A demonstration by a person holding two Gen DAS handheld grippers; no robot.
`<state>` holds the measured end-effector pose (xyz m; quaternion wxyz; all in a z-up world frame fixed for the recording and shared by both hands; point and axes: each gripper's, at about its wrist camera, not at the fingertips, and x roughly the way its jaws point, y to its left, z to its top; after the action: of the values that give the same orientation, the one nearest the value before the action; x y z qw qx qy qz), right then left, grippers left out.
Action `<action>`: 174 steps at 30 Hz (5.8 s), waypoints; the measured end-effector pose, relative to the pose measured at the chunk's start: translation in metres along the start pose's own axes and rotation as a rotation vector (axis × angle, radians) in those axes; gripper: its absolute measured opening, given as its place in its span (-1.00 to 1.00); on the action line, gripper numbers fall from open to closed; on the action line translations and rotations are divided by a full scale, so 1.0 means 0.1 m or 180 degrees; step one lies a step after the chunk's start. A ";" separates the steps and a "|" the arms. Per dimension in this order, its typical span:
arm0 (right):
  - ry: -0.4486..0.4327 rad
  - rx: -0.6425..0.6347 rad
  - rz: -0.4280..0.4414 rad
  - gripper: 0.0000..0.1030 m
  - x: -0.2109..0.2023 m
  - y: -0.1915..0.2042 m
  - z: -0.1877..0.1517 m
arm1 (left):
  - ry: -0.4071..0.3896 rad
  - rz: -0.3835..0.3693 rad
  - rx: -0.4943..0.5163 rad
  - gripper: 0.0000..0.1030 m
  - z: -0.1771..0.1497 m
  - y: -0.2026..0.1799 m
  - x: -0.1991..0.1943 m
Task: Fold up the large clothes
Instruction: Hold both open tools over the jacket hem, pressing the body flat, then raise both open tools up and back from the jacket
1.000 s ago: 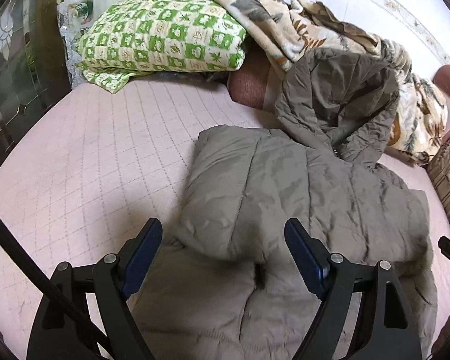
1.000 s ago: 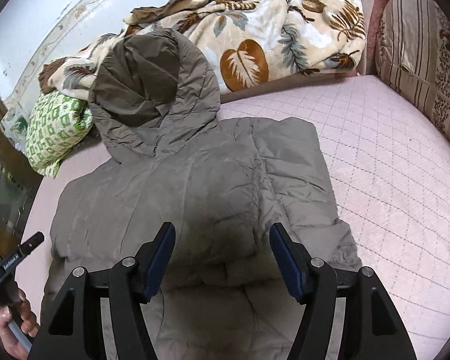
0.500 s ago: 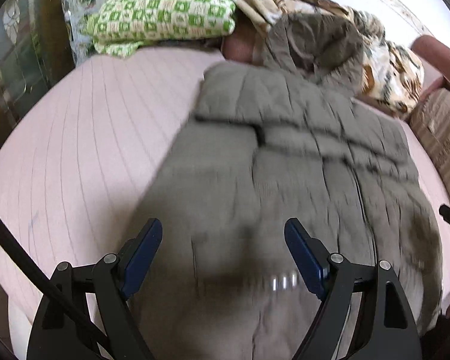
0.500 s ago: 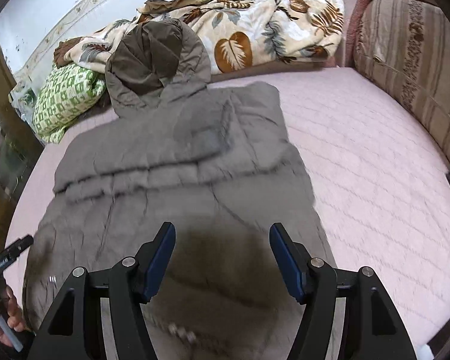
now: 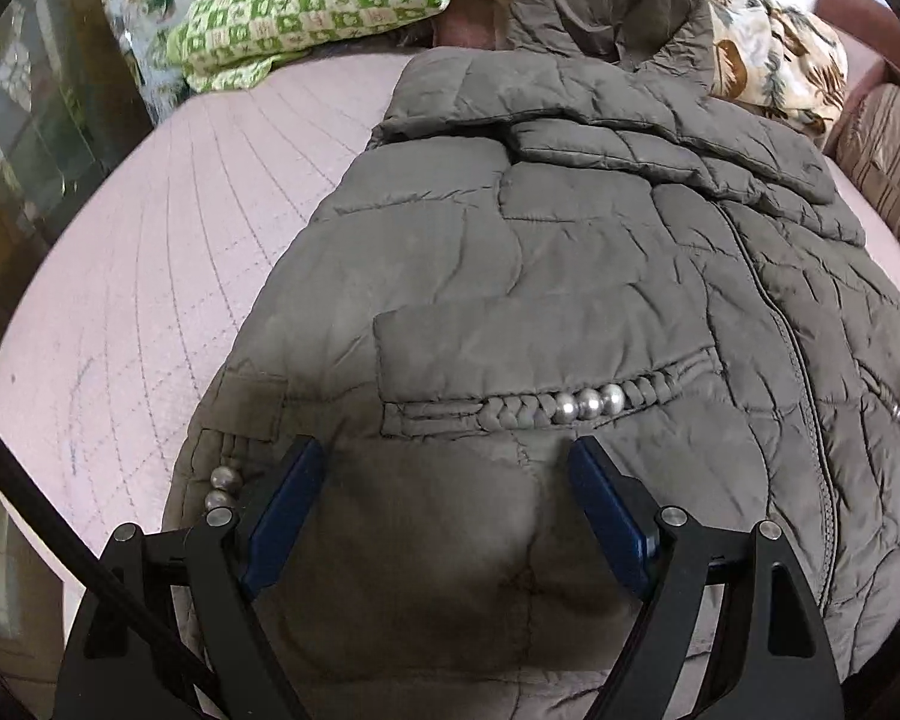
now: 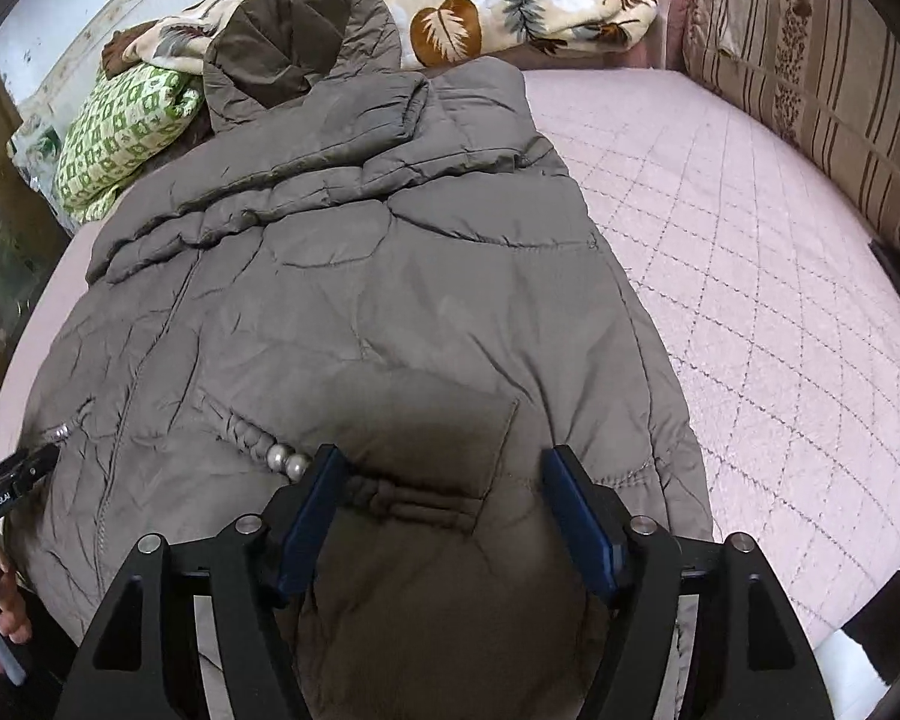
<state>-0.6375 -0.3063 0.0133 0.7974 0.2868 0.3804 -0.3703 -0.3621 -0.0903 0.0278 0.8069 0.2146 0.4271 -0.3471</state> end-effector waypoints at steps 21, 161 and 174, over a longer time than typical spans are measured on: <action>-0.0289 -0.0402 0.0231 0.44 -0.41 0.53 -0.38 | -0.0205 -0.0029 0.0066 0.61 -0.42 -0.26 -0.44; -0.1026 -0.0549 0.0537 0.87 -1.58 1.22 0.27 | -0.1543 -0.0120 -0.0093 0.75 0.29 0.27 -1.70; -0.1970 -0.1035 0.1108 0.93 -3.20 1.83 0.63 | -0.2045 -0.0176 0.0030 0.77 0.78 0.19 -2.53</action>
<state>-0.6041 -0.1312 0.3417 0.9604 0.0917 0.1213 -0.2334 -0.4049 -0.0326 0.2831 0.8897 0.0861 0.1546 -0.4208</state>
